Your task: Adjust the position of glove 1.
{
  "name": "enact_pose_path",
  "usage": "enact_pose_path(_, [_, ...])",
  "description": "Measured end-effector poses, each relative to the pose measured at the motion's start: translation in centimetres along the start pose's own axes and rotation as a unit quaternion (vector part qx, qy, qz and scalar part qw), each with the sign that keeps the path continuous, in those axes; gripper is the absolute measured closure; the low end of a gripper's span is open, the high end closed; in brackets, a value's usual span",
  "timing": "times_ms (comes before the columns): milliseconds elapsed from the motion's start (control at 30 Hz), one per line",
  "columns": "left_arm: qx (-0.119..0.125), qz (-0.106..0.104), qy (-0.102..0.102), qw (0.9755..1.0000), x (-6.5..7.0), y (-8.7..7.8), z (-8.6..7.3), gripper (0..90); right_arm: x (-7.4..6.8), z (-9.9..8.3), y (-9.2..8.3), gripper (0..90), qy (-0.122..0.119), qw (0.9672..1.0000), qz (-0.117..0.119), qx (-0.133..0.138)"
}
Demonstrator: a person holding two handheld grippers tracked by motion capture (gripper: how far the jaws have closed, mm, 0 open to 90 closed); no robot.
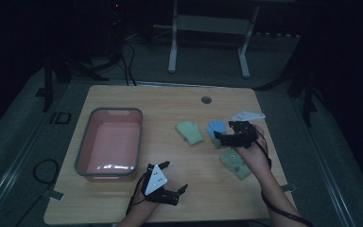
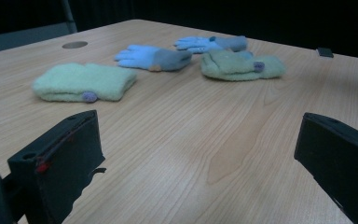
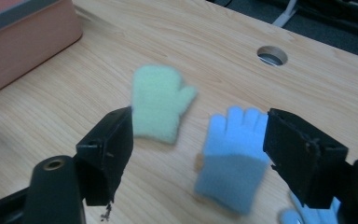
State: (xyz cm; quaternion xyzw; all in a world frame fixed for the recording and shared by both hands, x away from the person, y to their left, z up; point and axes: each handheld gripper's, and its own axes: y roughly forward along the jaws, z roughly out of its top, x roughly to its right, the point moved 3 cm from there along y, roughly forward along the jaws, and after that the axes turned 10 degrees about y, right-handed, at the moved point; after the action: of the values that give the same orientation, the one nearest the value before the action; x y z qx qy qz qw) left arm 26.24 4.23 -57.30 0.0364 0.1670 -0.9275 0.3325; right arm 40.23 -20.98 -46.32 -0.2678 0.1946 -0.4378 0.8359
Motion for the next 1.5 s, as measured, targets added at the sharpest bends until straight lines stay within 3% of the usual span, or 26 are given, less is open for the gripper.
enact_pose_path(433, [0.000,-0.001,0.000,1.0000,0.0,0.0,0.0,1.1,-1.8,1.0,3.5,28.5,-0.010,0.9994,0.027,-0.020])
enact_pose_path(633, [0.000,-0.002,-0.001,1.0000,-0.1,0.0,0.0,1.1,-2.6,1.2,5.8,29.8,-0.031,0.9985,0.024,-0.039])
enact_pose_path(967, [0.000,-0.003,-0.002,1.0000,0.0,0.0,0.0,1.1,-2.6,1.5,8.6,36.6,-0.032,0.9971,0.033,-0.061])
enact_pose_path(1167, [0.000,-0.004,-0.003,1.0000,-0.1,0.0,0.0,1.1,-2.5,1.4,10.8,55.0,-0.063,0.9948,0.034,-0.073])
enact_pose_path(1500, [0.000,-0.008,-0.005,1.0000,-0.1,0.0,0.0,1.1,-2.0,0.7,13.7,58.6,-0.066,0.9925,0.039,-0.095])
